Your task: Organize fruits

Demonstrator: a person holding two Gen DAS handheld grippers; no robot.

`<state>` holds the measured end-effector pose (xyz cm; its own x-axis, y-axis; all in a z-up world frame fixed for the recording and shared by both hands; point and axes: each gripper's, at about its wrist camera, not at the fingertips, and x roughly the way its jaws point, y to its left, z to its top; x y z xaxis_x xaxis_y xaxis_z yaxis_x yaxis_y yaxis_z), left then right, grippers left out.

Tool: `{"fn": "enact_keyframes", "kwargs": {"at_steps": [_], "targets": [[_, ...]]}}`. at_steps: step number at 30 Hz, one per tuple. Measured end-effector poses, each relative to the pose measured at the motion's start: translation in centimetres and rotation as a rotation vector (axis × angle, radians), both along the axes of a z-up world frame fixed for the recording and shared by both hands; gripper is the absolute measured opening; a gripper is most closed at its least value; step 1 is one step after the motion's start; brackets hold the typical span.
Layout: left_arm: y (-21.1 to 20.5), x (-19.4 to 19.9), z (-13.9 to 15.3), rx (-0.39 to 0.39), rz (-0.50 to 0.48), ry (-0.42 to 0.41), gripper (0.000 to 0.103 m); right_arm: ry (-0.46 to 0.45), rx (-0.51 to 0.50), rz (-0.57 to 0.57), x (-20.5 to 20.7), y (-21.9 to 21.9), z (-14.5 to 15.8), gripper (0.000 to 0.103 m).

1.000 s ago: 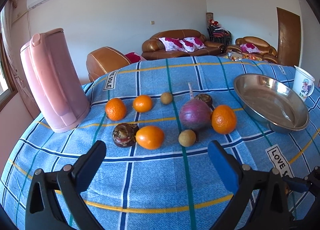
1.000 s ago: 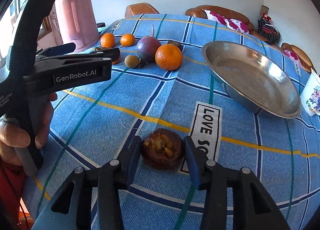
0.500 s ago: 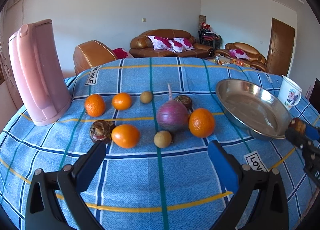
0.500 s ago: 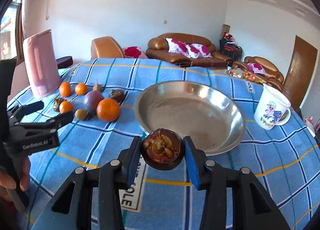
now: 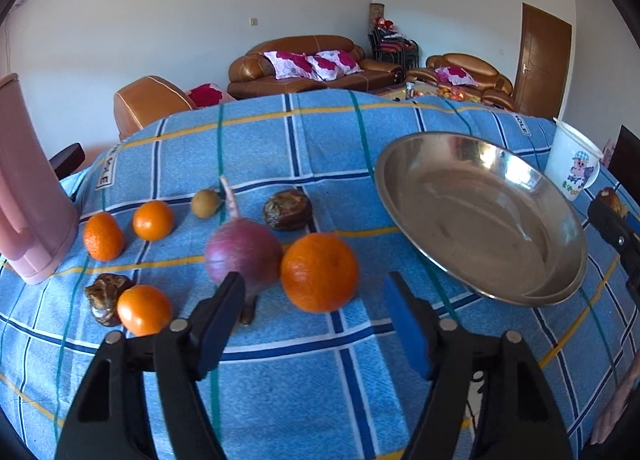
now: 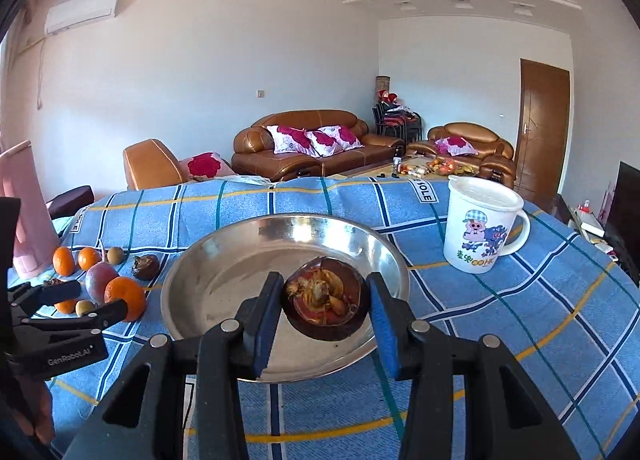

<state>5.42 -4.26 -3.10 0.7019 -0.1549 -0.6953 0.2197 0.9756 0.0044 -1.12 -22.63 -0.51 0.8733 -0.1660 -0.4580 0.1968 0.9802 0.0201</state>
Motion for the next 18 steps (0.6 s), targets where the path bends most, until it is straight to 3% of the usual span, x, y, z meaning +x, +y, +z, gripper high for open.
{"fn": "enact_keyframes", "kwargs": {"at_steps": [7, 10, 13, 18], "targets": [[-1.4, 2.0, -1.4, -0.017, 0.004, 0.098, 0.065, 0.006, 0.011, 0.018, 0.3, 0.0, -0.2, 0.045], [-1.2, 3.6, -2.0, -0.058, 0.024, 0.145, 0.064, 0.001, 0.008, 0.02, 0.3, 0.2, -0.2, 0.045], [-0.9, 4.4, -2.2, -0.085, 0.036, 0.152, 0.044, 0.002, 0.014, 0.017, 0.4, -0.1, -0.3, 0.045], [0.0, 3.7, -2.2, -0.168, 0.013, 0.143, 0.039, 0.001, 0.031, 0.006, 0.5, -0.5, -0.4, 0.045]]}}
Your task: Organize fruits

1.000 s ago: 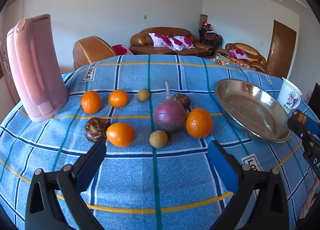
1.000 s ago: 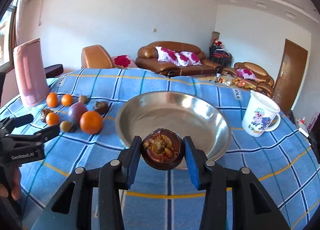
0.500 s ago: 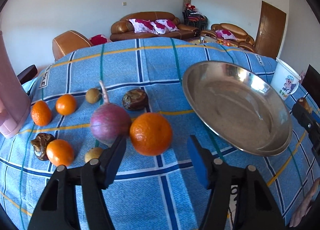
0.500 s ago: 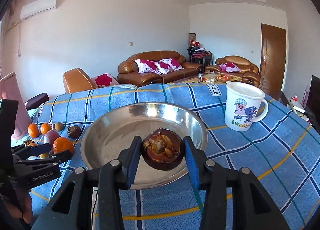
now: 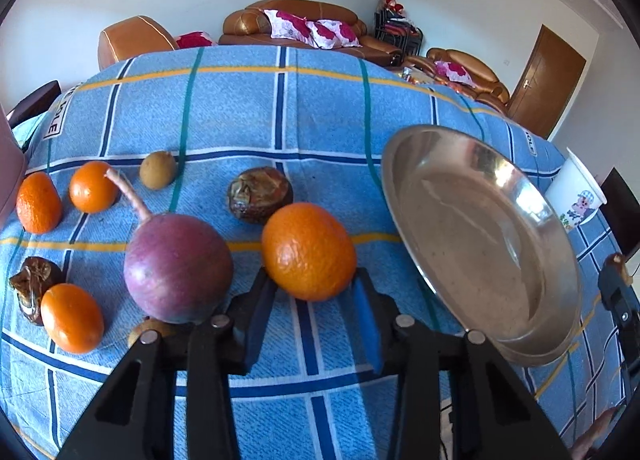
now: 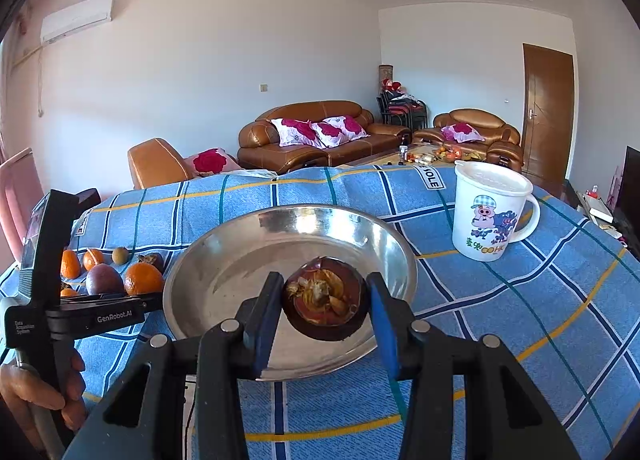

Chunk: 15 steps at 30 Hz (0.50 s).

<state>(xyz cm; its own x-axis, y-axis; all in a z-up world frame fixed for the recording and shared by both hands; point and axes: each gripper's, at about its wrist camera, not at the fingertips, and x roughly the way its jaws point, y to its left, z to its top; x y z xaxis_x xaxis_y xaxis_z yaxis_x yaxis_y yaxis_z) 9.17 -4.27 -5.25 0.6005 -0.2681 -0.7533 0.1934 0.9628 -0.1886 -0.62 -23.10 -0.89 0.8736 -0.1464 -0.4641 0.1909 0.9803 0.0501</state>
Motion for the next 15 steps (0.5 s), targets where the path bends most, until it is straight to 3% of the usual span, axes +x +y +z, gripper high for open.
{"fn": "enact_keyframes", "kwargs": {"at_steps": [2, 3, 6, 8, 10, 13, 14, 15], "targets": [[0.3, -1.0, 0.6, -0.02, 0.001, -0.045, 0.031, -0.013, 0.001, -0.005, -0.2, -0.1, 0.1, 0.045], [0.5, -1.6, 1.0, -0.028, 0.002, -0.083, 0.01, -0.027, -0.003, -0.009, -0.4, -0.1, 0.2, 0.045], [0.8, -3.8, 2.7, -0.055, -0.021, -0.214, 0.008, -0.07, -0.046, -0.033, -0.9, 0.1, 0.6, 0.045], [0.4, -4.4, 2.9, -0.02, -0.031, -0.235, 0.008, -0.067, -0.059, -0.039, -0.8, 0.1, 0.6, 0.045], [0.5, -3.8, 2.8, -0.022, -0.032, -0.19, 0.012, -0.068, -0.049, -0.043, -0.7, -0.1, 0.6, 0.045], [1.6, -3.0, 2.4, -0.08, -0.015, -0.121, 0.044, -0.071, -0.039, -0.055, -1.0, -0.4, 0.7, 0.045], [2.0, -2.8, 2.2, -0.091, -0.002, -0.113, 0.059, -0.07, -0.035, -0.057, -1.1, -0.5, 0.7, 0.045], [2.0, -2.6, 2.1, -0.095, 0.011, -0.119, 0.061, -0.069, -0.032, -0.058, -1.1, -0.5, 0.7, 0.045]]}}
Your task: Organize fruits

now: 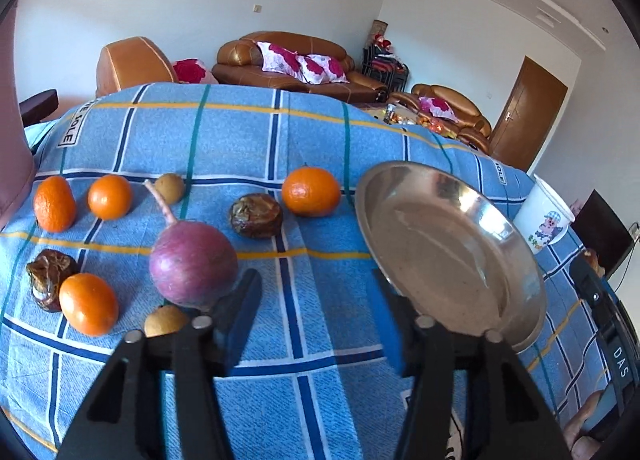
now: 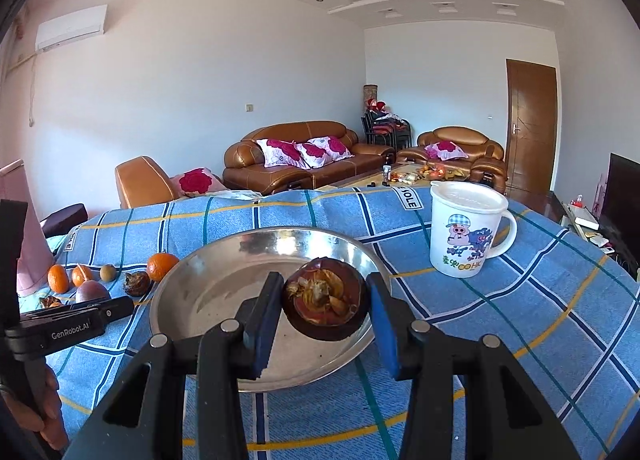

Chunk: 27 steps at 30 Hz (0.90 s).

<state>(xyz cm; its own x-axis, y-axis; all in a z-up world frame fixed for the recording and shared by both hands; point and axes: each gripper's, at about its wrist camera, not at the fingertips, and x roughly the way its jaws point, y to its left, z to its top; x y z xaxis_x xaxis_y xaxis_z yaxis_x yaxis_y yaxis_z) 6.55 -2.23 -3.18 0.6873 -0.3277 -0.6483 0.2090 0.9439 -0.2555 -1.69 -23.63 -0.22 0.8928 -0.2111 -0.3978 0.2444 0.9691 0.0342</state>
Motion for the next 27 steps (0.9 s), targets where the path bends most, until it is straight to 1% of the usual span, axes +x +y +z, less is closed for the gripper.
{"fn": "enact_keyframes", "kwargs": {"at_steps": [2, 5, 6, 8, 10, 12, 13, 16, 19, 20, 21, 22, 24, 25, 26, 27], "targets": [[0.2, -0.2, 0.5, 0.005, 0.011, -0.023, 0.061, 0.006, 0.01, 0.001, 0.1, -0.1, 0.0, 0.045], [1.1, -0.4, 1.8, 0.062, 0.033, -0.047, 0.061, 0.009, 0.031, 0.006, 0.0, -0.3, -0.1, 0.045], [1.8, -0.5, 2.5, 0.079, 0.039, -0.056, 0.061, 0.011, 0.038, 0.009, 0.0, -0.4, -0.1, 0.045], [3.9, -1.4, 3.6, 0.077, 0.027, -0.073, 0.062, 0.019, 0.055, 0.016, 0.1, -0.6, -0.2, 0.045], [6.7, -2.8, 4.3, 0.115, 0.033, -0.099, 0.067, 0.025, 0.063, 0.024, 0.3, -0.6, -0.3, 0.045], [9.2, -4.0, 4.3, 0.162, 0.072, -0.109, 0.084, 0.028, 0.07, 0.034, 0.4, -0.5, -0.4, 0.045], [10.1, -4.5, 4.2, 0.178, 0.082, -0.106, 0.085, 0.031, 0.072, 0.04, 0.5, -0.4, -0.5, 0.045], [11.0, -5.0, 3.1, 0.211, 0.065, -0.079, 0.085, 0.037, 0.06, 0.048, 0.7, 0.1, -0.5, 0.045], [9.3, -4.8, 1.9, 0.261, 0.041, -0.066, 0.084, 0.026, 0.052, 0.04, 0.4, 0.1, -0.4, 0.045], [8.5, -4.6, 1.5, 0.278, 0.033, -0.055, 0.082, 0.024, 0.054, 0.035, 0.3, 0.0, -0.4, 0.045], [7.9, -4.3, 1.1, 0.302, 0.031, -0.041, 0.076, 0.023, 0.059, 0.032, 0.2, -0.1, -0.4, 0.045], [7.5, -4.2, 0.9, 0.307, 0.028, -0.035, 0.073, 0.025, 0.067, 0.027, 0.3, -0.3, -0.5, 0.045], [7.1, -4.1, 0.7, 0.265, -0.009, -0.028, 0.071, 0.033, 0.084, 0.019, 0.4, -0.6, -0.6, 0.045], [6.6, -3.9, 0.7, 0.268, -0.025, -0.025, 0.071, 0.039, 0.092, 0.017, 0.5, -0.7, -0.6, 0.045], [6.0, -3.7, 0.6, 0.293, -0.031, -0.029, 0.071, 0.044, 0.098, 0.016, 0.6, -0.8, -0.7, 0.045], [5.3, -3.3, 0.4, 0.32, -0.038, -0.032, 0.067, 0.047, 0.103, 0.015, 0.6, -1.0, -0.7, 0.045]]}}
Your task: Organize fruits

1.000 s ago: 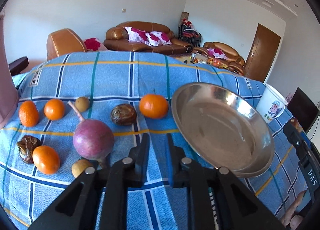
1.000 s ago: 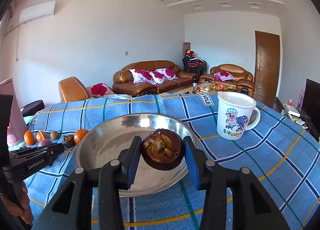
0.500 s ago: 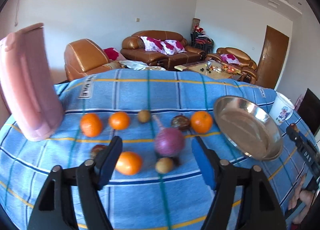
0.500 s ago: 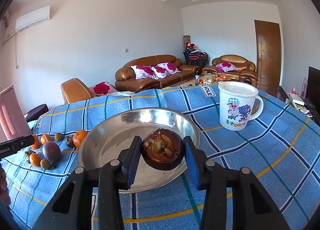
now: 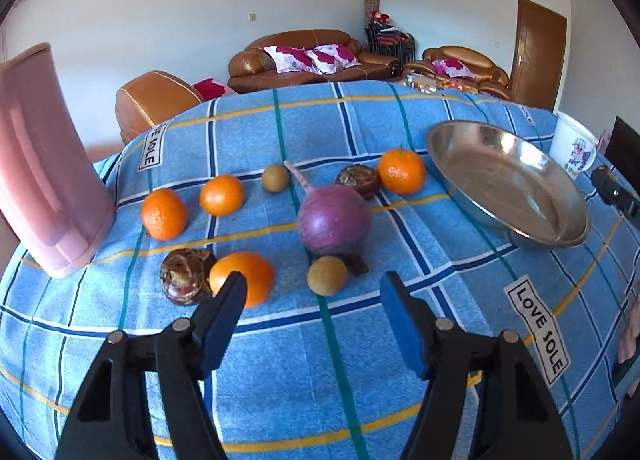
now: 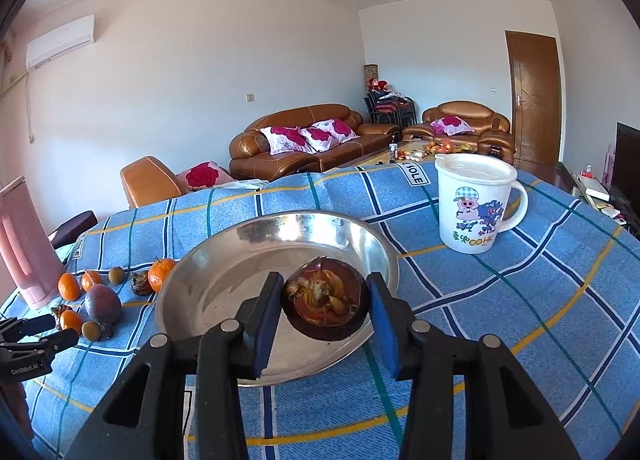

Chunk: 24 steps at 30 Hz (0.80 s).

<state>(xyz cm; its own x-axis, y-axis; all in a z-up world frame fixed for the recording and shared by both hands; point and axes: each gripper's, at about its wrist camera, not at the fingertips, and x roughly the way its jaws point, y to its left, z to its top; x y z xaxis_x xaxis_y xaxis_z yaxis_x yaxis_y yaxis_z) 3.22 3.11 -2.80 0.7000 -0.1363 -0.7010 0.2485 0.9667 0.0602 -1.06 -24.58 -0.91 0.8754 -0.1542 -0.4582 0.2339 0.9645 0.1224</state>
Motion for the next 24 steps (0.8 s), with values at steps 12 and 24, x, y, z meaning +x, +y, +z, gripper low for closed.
{"fn": "enact_keyframes", "kwargs": {"at_steps": [12, 24], "targets": [[0.0, 3.6, -1.8, -0.106, -0.032, 0.141, 0.026, -0.004, -0.007, 0.014, 0.1, 0.2, 0.0, 0.045], [0.9, -1.6, 2.7, -0.235, -0.027, -0.124, 0.026, -0.061, -0.001, 0.043, -0.2, 0.0, 0.6, 0.045]]}}
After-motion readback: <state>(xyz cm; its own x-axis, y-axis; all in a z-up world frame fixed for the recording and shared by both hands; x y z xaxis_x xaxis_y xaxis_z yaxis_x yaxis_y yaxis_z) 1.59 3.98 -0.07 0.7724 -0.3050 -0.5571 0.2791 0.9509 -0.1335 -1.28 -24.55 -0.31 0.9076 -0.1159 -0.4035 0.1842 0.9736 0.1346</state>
